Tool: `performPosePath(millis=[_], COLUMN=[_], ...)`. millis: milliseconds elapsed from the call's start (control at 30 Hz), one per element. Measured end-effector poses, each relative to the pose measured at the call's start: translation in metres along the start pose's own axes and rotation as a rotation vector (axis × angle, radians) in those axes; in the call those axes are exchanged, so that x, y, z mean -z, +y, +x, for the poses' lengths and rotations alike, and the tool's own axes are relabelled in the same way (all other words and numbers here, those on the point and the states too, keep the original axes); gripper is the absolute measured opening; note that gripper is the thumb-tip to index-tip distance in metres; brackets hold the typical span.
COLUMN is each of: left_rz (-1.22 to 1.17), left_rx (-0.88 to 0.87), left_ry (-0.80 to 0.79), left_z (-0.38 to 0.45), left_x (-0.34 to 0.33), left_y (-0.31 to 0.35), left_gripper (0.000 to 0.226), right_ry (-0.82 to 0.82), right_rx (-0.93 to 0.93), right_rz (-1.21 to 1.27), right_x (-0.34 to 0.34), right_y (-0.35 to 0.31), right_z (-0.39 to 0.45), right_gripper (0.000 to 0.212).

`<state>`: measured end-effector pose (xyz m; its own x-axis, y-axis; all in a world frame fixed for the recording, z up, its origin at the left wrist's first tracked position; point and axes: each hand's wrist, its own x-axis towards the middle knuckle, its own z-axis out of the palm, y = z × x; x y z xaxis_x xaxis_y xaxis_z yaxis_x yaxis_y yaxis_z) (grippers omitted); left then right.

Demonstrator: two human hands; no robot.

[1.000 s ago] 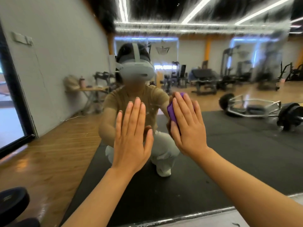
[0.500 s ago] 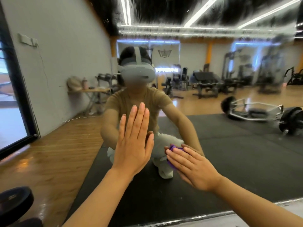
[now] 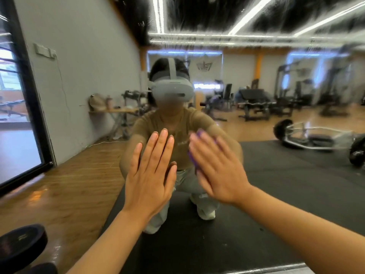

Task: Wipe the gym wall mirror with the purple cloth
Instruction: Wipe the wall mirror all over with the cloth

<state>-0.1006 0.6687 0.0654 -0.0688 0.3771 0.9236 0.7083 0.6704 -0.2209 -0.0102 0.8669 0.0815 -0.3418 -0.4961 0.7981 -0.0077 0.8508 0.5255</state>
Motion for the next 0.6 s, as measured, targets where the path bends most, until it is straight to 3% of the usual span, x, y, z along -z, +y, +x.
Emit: performPosePath(millis=[100,267,400,467,600], left_rz=[0.000,-0.002,0.015,0.015,0.004], left_rx=[0.005,0.043,0.051,0.052,0.082], left_ry=[0.006,-0.002,-0.027,-0.031,-0.016], left_z=[-0.001,-0.006,-0.015,-0.015,-0.017], left_x=[-0.002,0.002,0.006,0.007,0.009], left_y=[-0.002,-0.004,-0.010,-0.011,-0.014], left_gripper=[0.060,0.059,0.061,0.061,0.062], right_ry=[-0.184,-0.255,-0.348,-0.332,-0.141], right_rx=[0.280,0.397,0.602,0.596,0.367], right_rz=[-0.124,-0.139,-0.106,-0.072,-0.055], right_x=[-0.013,-0.012,-0.001,0.003,0.016], right_y=[-0.021,-0.019,0.003,0.014,0.028], right_z=[-0.052,-0.063,-0.036,-0.011,0.055], right_gripper=[0.074,0.068,0.064,0.063,0.058])
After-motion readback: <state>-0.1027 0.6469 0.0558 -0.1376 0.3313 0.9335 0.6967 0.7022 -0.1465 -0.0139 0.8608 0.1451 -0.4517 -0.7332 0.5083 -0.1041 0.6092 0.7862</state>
